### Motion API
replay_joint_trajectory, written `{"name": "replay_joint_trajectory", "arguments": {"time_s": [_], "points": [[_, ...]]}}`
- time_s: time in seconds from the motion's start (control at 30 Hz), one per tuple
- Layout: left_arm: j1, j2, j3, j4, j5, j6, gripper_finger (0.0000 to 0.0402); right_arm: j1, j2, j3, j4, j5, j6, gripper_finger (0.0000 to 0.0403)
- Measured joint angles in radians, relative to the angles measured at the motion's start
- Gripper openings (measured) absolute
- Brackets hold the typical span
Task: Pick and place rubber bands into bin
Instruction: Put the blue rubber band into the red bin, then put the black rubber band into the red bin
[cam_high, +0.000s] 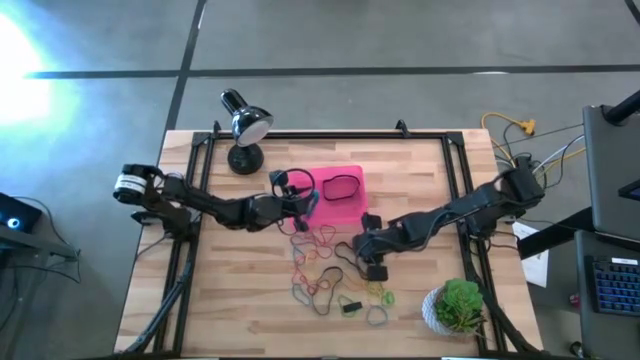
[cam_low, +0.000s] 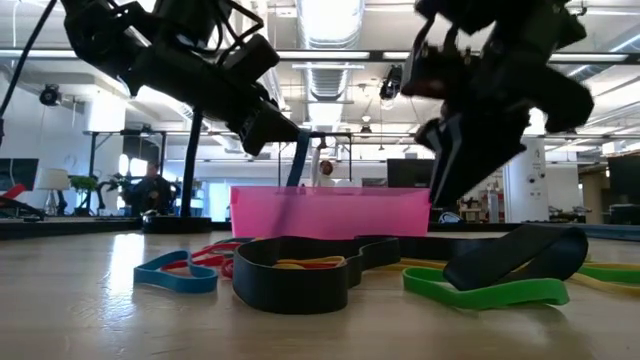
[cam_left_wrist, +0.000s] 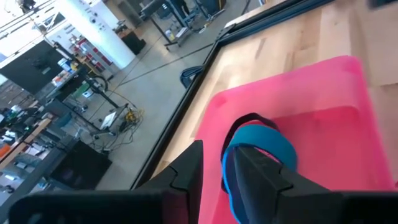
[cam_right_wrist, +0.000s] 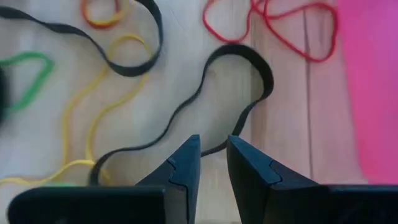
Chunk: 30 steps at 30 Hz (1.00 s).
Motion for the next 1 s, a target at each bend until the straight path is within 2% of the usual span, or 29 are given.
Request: {"name": "replay_joint_trajectory", "arguments": {"time_s": [0.27, 0.43, 0.57, 0.87, 1.0], "points": [[0.013, -0.001, -0.001, -0.061, -0.018, -0.01, 0.0076, -0.007, 0.086, 0.005, 0.063, 0.001, -0.014, 0.0068], [0.039, -0.027, 0.071, -0.341, 0.029, -0.121, 0.0076, -0.006, 0.072, 0.006, 0.063, 0.002, -0.01, 0.0068], [0.051, -0.032, 0.154, -0.523, 0.085, -0.129, 0.0076, -0.007, 0.049, 0.01, 0.064, 0.003, -0.009, 0.0068], [0.038, -0.037, 0.205, -0.536, 0.092, -0.108, 0.0076, -0.006, 0.064, 0.0, 0.063, 0.014, -0.007, 0.0068], [0.021, -0.044, 0.203, -0.563, 0.095, -0.147, 0.0076, -0.007, 0.066, -0.007, 0.062, 0.088, -0.007, 0.0068]]}}
